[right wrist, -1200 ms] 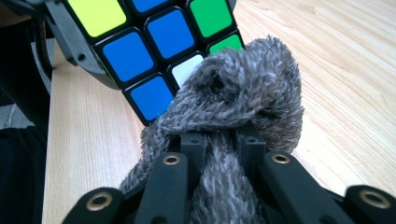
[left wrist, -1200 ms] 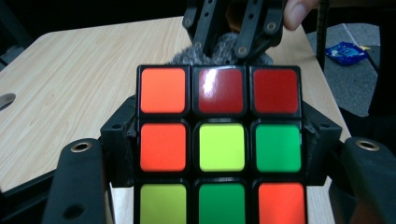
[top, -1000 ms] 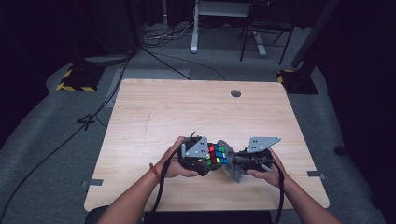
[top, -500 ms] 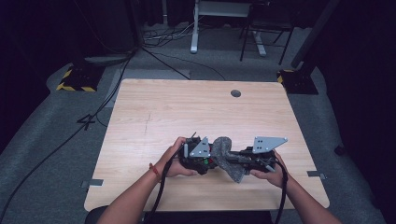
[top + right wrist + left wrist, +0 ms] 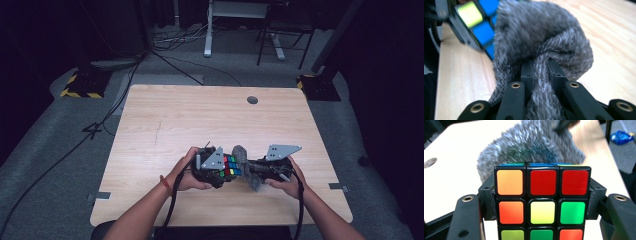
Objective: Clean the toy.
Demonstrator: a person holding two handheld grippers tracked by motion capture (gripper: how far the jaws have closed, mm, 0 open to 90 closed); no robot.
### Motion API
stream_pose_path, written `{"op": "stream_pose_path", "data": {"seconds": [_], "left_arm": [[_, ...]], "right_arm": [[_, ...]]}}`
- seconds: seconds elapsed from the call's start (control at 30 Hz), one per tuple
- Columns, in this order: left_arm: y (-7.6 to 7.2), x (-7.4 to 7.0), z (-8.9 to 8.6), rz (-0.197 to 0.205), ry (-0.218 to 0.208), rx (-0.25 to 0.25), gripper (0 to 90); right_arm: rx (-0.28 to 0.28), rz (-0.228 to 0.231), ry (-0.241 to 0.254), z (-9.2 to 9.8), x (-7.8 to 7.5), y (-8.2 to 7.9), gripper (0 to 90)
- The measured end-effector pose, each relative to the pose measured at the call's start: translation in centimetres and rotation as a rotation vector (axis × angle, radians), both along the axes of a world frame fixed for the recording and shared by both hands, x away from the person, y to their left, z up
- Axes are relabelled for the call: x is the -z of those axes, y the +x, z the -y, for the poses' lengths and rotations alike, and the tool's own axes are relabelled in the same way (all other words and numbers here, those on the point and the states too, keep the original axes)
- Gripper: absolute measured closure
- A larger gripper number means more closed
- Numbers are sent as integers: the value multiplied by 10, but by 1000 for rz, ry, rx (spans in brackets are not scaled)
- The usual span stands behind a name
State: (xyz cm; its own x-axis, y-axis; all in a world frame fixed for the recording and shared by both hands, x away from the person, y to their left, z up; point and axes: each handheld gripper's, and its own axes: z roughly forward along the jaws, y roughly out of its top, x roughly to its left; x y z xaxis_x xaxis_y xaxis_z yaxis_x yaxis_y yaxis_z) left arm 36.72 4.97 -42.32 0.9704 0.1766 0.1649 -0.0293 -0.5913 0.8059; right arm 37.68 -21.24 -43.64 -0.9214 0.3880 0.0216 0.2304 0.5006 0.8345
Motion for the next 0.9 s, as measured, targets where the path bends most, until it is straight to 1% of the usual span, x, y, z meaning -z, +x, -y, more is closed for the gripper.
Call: {"op": "stream_pose_path", "data": {"seconds": [0.03, 0.07, 0.1, 0.17, 0.23, 0.3, 0.37, 0.43, 0.47, 0.5, 0.57, 0.6, 0.63, 0.67, 0.7, 0.73, 0.77, 0.8, 0.83, 0.87, 0.9], "left_arm": [[0, -1, 0, 8, -3, 4, 332], [0, -1, 0, 3, -11, 6, 332], [0, -1, 0, -4, -19, 13, 332], [0, -1, 0, 1, -22, 22, 332], [0, -1, -2, -22, -50, 34, 331], [2, 1, -2, -35, -58, 33, 329], [3, 2, -2, -36, -59, 31, 328], [3, 3, -1, -31, -44, 28, 326], [3, 3, -1, -36, -45, 25, 326], [3, 4, -1, -32, -41, 22, 326], [3, 5, 1, -30, -23, 20, 327], [3, 6, 2, -29, -25, 18, 327], [2, 7, 3, -26, -7, 15, 327], [2, 7, 4, -25, 4, 16, 328], [2, 9, 6, -27, 14, 20, 328], [2, 10, 8, -23, 29, 22, 328], [2, 12, 10, -16, 47, 19, 329], [1, 14, 12, -13, 60, 19, 330], [1, 14, 14, -6, 72, 19, 331], [1, 15, 15, -3, 70, 11, 331], [2, 15, 14, -10, 68, 13, 332]], "right_arm": [[-6, -4, -10, -1, 2, 0, 783], [-12, -6, -11, -1, 2, 0, 784], [-24, -18, 5, -2, 2, 0, 783], [-41, -19, 14, -3, 1, -1, 784], [-62, -22, 38, -4, 0, -3, 784], [-67, -35, 55, -2, 1, -3, 784], [-68, -31, 62, -2, 0, -2, 784], [-63, -26, 78, -2, 0, -3, 785], [-67, -21, 82, -2, -1, -3, 785], [-71, -20, 88, -1, -2, -3, 786], [-72, -1, 102, -1, -6, -5, 786], [-75, 2, 104, -1, -7, -6, 786], [-79, 9, 106, -2, -8, -7, 786], [-79, 27, 107, -3, -10, -9, 785], [-86, 33, 108, -3, -12, -11, 786], [-96, 37, 114, -4, -14, -12, 786], [-107, 42, 130, -4, -17, -14, 786], [-112, 48, 132, -6, -19, -15, 786], [-117, 59, 118, -9, -20, -17, 786], [-117, 67, 102, -11, -20, -17, 786], [-111, 69, 101, -11, -20, -17, 786]]}}
